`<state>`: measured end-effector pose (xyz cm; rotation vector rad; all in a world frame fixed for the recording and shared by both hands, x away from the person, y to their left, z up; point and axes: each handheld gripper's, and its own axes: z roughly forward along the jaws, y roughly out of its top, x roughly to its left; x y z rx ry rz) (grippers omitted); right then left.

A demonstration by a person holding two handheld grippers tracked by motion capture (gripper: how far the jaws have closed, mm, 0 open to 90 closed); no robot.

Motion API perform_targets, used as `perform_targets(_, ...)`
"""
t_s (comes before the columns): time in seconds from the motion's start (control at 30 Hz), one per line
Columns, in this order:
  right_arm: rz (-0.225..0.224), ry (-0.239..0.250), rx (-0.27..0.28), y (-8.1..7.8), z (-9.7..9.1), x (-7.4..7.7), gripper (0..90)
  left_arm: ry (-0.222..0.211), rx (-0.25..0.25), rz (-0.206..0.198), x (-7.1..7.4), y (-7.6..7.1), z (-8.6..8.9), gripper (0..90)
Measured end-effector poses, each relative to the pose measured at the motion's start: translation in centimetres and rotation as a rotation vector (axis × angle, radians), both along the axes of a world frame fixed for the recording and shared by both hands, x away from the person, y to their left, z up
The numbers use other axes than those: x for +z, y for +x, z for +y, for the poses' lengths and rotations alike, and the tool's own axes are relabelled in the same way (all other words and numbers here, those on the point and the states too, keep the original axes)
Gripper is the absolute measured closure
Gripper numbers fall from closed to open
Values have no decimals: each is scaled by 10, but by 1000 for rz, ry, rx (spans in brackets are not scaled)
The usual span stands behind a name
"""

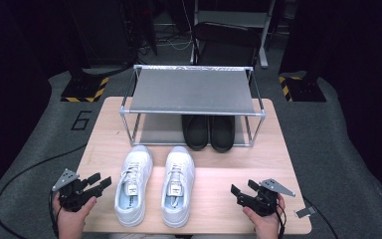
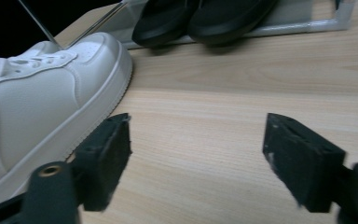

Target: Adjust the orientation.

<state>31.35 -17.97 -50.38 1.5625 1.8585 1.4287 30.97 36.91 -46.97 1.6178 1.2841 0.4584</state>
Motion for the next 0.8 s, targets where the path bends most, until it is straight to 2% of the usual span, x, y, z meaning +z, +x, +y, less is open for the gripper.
perform_targets(0.07,-8,-22,-16,-1,0,0,295,-2,-2,-21,3,-1,-3,470)
perform_targets(0.13,-23,-45,-29,0,1,0,356,7,-11,-2,6,-1,-3,478)
perform_targets(0.17,-32,-52,-28,0,1,0,399,6,-5,-11,7,0,-5,480)
perform_targets(0.27,-26,-51,-18,0,3,-1,432,-4,-31,4,9,-1,-7,488)
perform_targets(0.33,-10,-43,-7,-1,3,-2,428,-7,-39,12,9,-2,-10,488)
perform_targets(0.4,1,-60,4,0,3,-4,397,-23,-45,18,10,-4,-12,487)
perform_targets(0.5,28,-88,-15,-1,6,-7,366,-18,-44,15,10,-5,-17,484)
perform_targets(0.57,20,-93,-22,-1,6,-7,358,-12,-53,31,9,-6,-20,485)
perform_targets(0.67,28,-61,-45,0,7,-4,312,-11,-50,24,10,-10,-23,493)
perform_targets(0.8,26,-79,-42,2,8,-5,268,-12,-56,22,9,-15,-27,489)
